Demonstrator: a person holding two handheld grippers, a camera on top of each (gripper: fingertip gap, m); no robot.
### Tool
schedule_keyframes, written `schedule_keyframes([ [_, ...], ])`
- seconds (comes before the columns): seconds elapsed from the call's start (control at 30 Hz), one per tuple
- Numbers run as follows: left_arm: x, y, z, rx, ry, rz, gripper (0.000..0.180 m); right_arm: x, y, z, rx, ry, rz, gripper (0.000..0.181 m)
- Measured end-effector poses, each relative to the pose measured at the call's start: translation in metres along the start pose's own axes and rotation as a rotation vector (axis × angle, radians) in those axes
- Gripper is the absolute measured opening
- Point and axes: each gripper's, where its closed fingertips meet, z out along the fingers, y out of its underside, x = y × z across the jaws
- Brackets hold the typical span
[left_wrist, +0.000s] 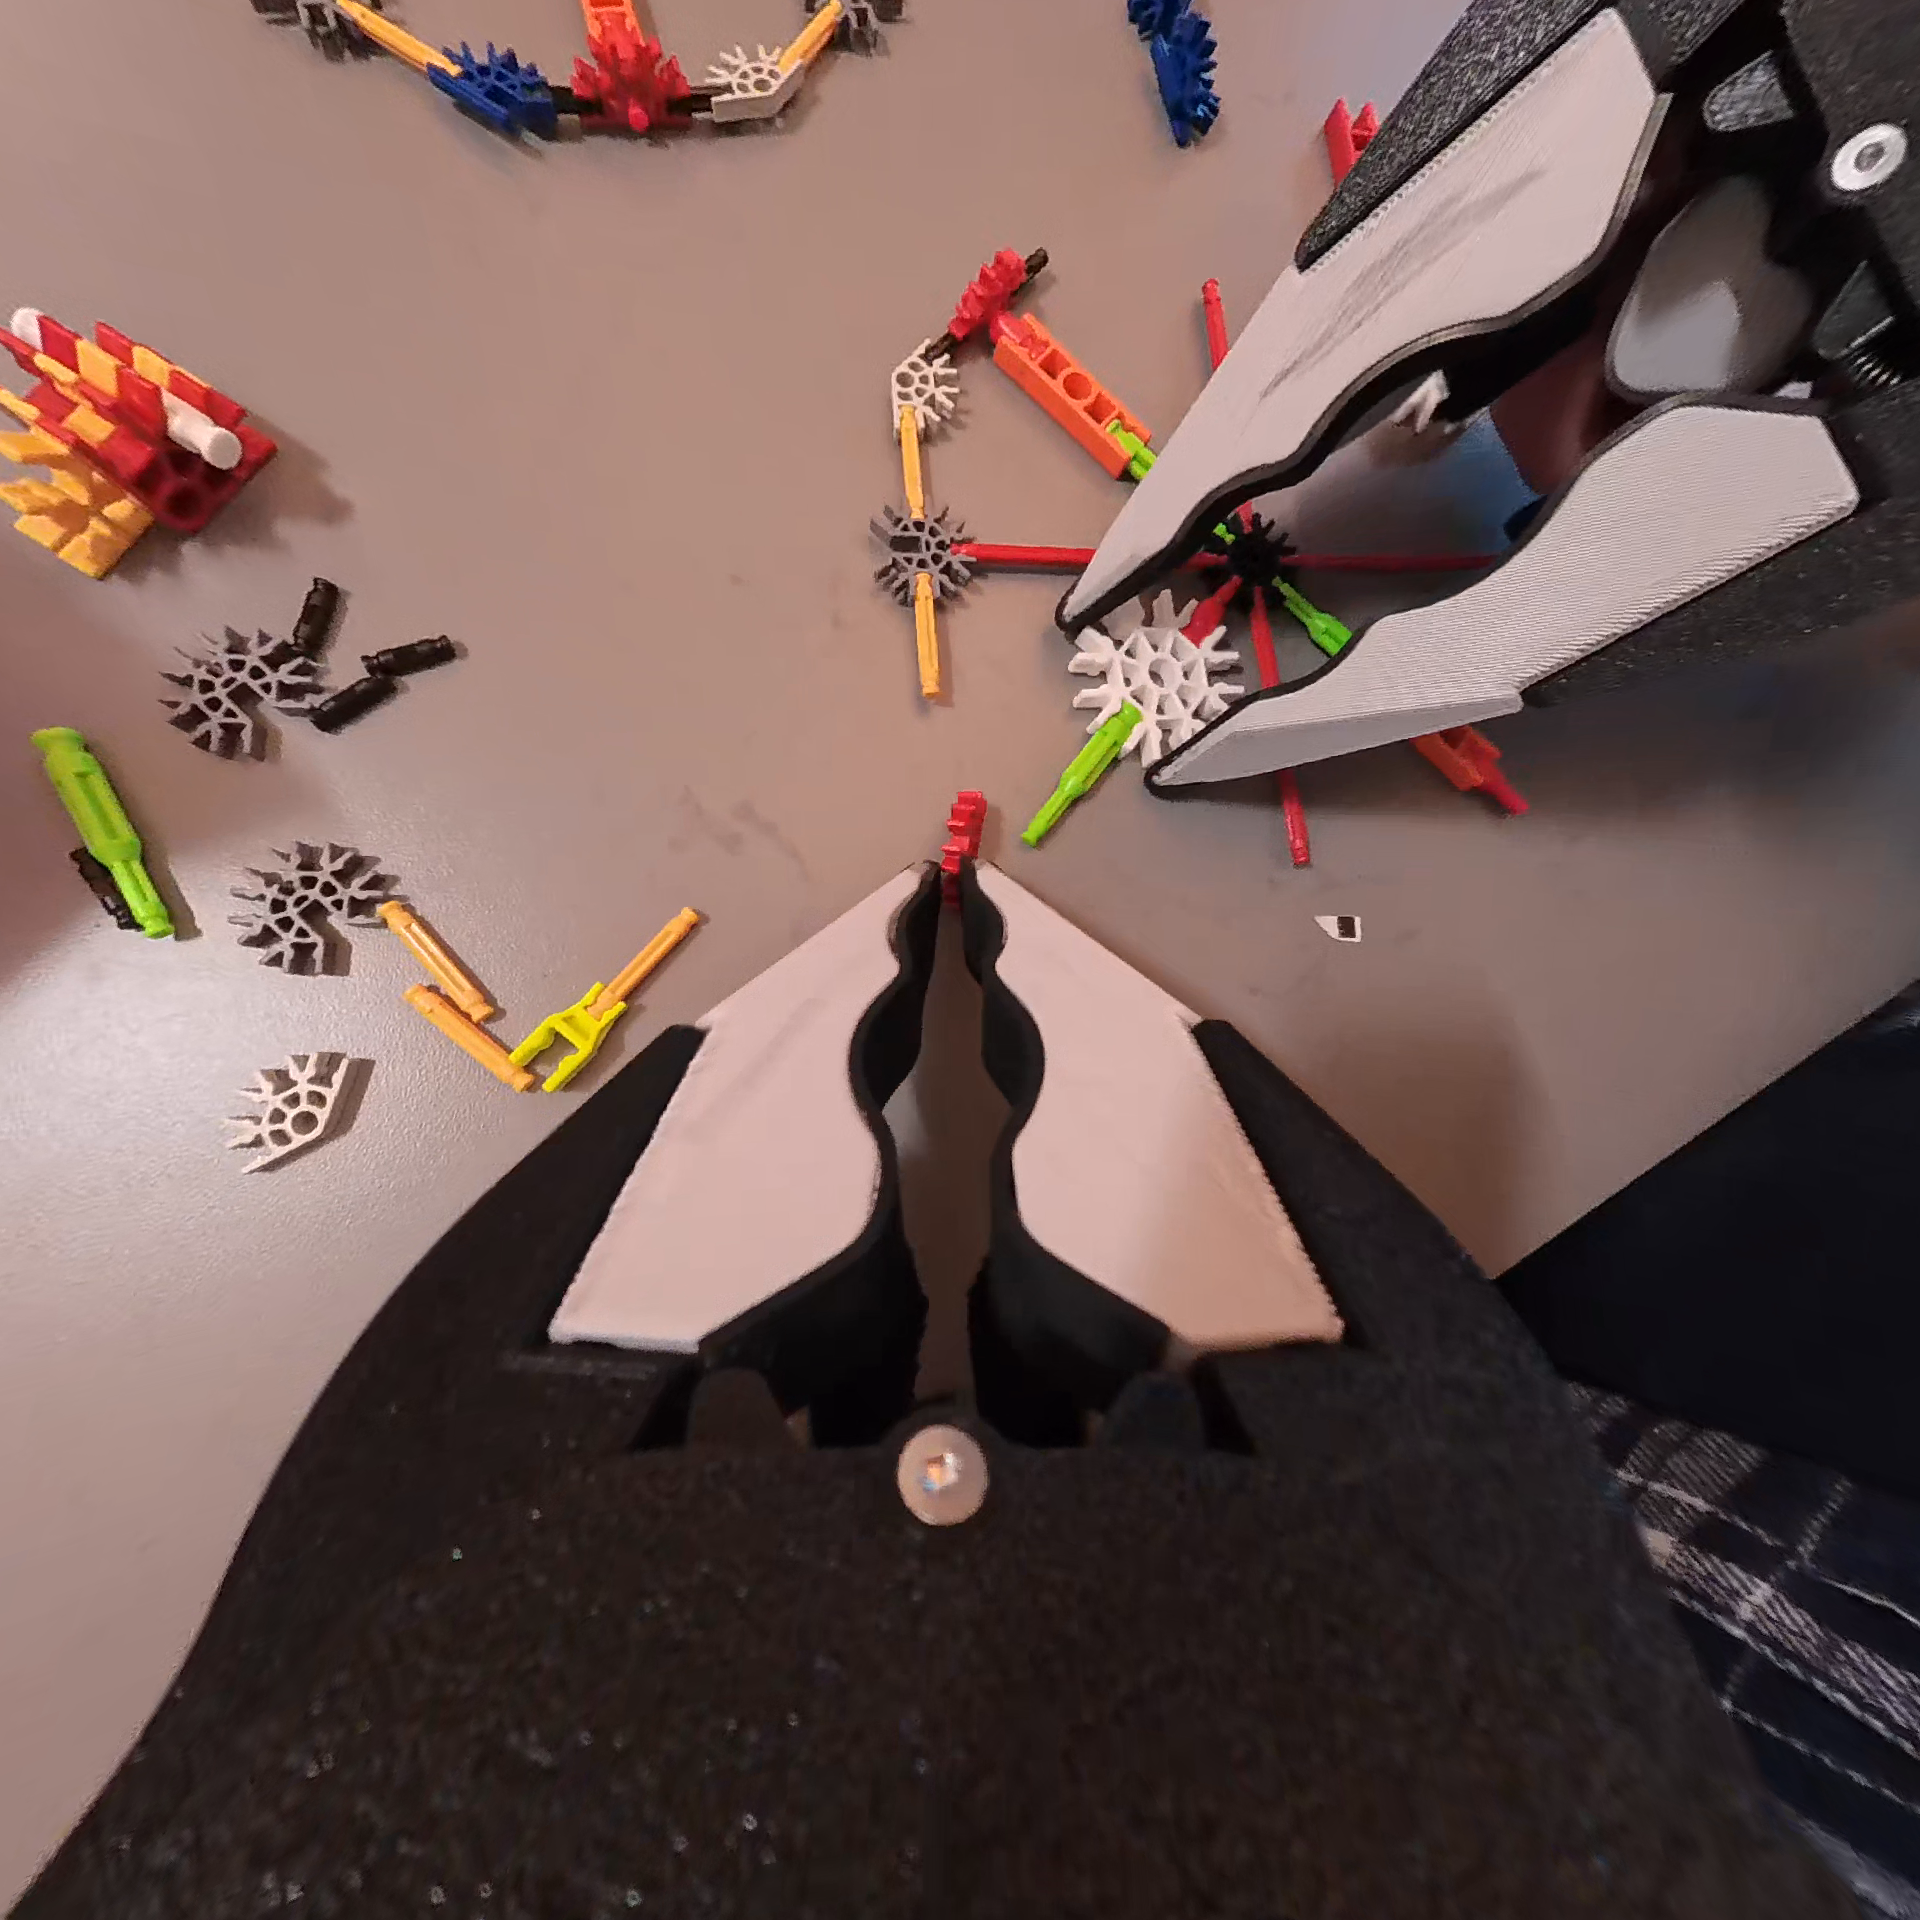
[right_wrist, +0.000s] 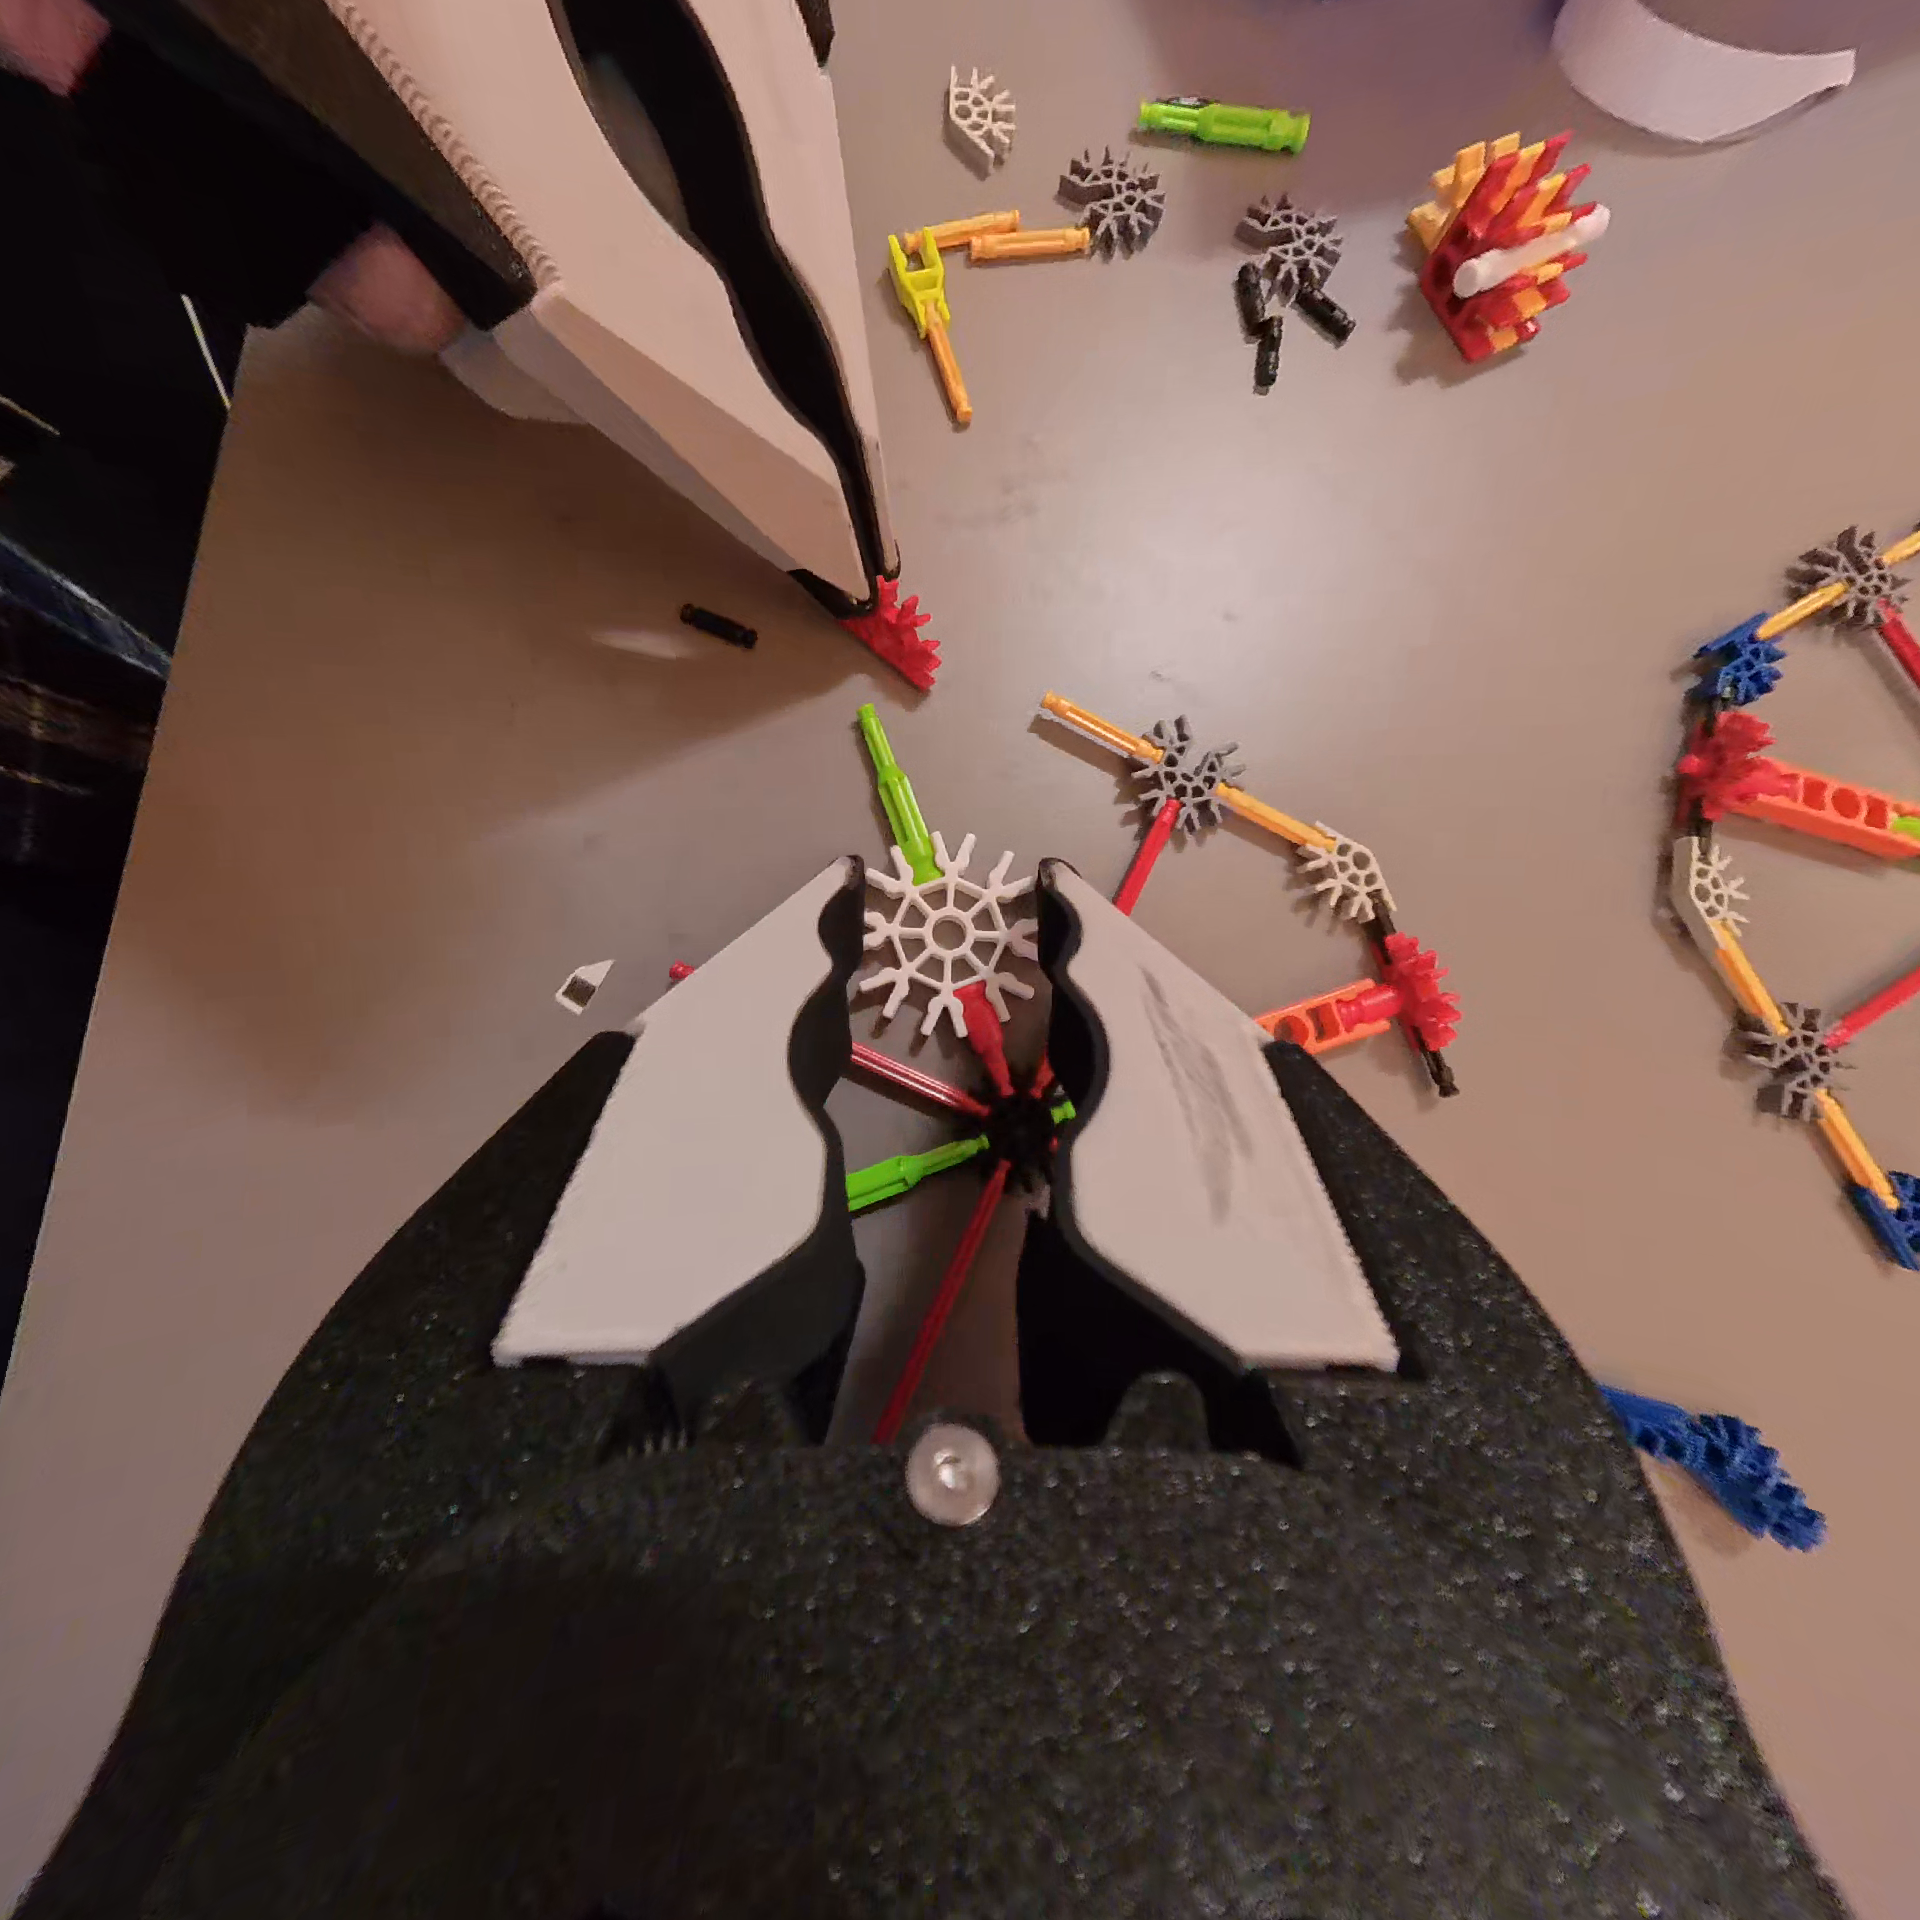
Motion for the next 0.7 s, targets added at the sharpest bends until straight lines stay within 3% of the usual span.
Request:
schedule_keyframes([
  [0.7, -0.0003, -0.0053, 0.0045, 0.051, -0.048, -0.086, 0.001, 0.0089, -0.0063, 0.0029, 0.039, 0.045, 0.093, 0.031],
])
